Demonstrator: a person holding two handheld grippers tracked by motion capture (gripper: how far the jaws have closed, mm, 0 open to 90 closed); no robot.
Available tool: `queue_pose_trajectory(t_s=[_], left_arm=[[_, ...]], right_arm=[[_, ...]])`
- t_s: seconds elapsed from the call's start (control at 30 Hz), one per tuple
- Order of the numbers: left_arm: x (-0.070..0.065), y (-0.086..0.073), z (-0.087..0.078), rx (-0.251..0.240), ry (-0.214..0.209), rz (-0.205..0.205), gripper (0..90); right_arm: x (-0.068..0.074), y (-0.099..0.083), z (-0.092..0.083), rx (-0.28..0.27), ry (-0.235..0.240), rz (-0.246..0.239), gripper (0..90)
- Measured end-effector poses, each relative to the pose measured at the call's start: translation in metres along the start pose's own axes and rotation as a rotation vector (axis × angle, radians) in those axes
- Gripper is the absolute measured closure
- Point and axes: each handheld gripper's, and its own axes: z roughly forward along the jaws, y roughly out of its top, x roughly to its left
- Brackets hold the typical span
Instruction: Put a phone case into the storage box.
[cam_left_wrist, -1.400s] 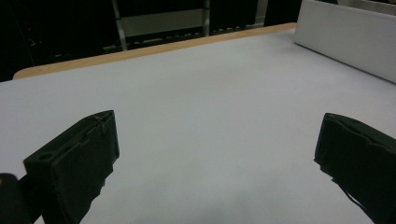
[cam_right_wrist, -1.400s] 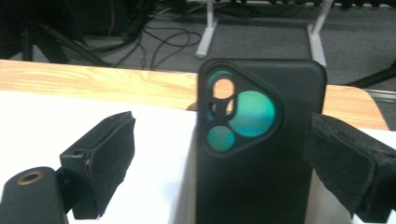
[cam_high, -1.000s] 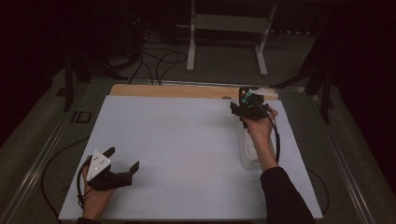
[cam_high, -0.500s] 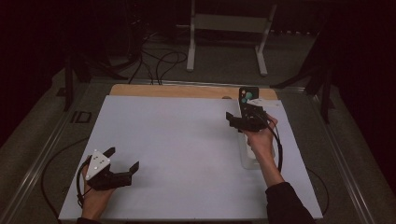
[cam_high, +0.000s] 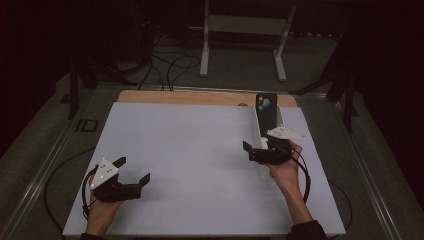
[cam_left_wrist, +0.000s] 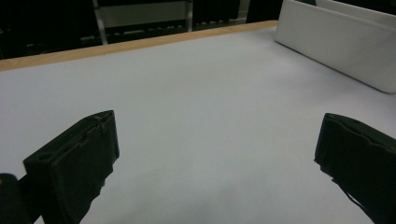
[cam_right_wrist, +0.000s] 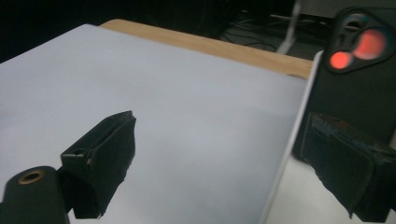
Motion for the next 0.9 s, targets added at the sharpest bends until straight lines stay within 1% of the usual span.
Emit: queue_pose_trajectory(t_s=[0.03,0.1,0.17,0.27,0.3,0.4,0.53,0.6,0.67,0.73,0.83,0.9], left_arm=[[0.001,0.000,-0.001,0.002,0.000,0.003,0.3],[0.001,0.001,-0.002,-0.002,0.001,0.002,0.3],[0.001,0.003,-0.003,-0.008,0.000,0.004,0.3],[0.002,0.004,-0.005,-0.012,0.000,0.003,0.3],[0.002,0.004,-0.005,-0.014,-0.002,0.001,0.3],[0.002,0.004,-0.005,-0.013,-0.010,0.005,0.3],[0.000,0.005,-0.006,-0.014,-0.020,0.018,0.3],[0.000,0.005,-0.006,-0.014,-0.022,0.025,0.3],[0.000,0.005,-0.007,-0.019,-0.023,0.025,0.3],[0.001,0.006,-0.008,-0.021,-0.024,0.026,0.3],[0.001,0.007,-0.010,-0.028,-0.025,0.025,0.3],[0.001,0.007,-0.011,-0.030,-0.027,0.025,0.3]], right_arm=[[0.002,-0.002,-0.003,-0.005,0.011,-0.009,10.0],[0.006,-0.007,-0.007,-0.004,0.014,-0.029,10.0],[0.009,-0.014,-0.012,0.008,0.019,-0.042,10.0],[0.013,-0.025,-0.019,-0.005,0.012,-0.069,10.0],[0.015,-0.028,-0.022,-0.016,0.017,-0.066,10.0],[0.019,-0.035,-0.028,-0.040,0.042,-0.079,10.0],[0.024,-0.036,-0.034,-0.073,0.088,-0.111,9.7],[0.026,-0.037,-0.037,-0.083,0.095,-0.123,9.6],[0.029,-0.038,-0.040,-0.087,0.107,-0.121,9.6],[0.031,-0.040,-0.042,-0.087,0.107,-0.123,9.7],[0.032,-0.044,-0.044,-0.093,0.111,-0.113,9.7],[0.032,-0.047,-0.045,-0.095,0.104,-0.115,9.7]])
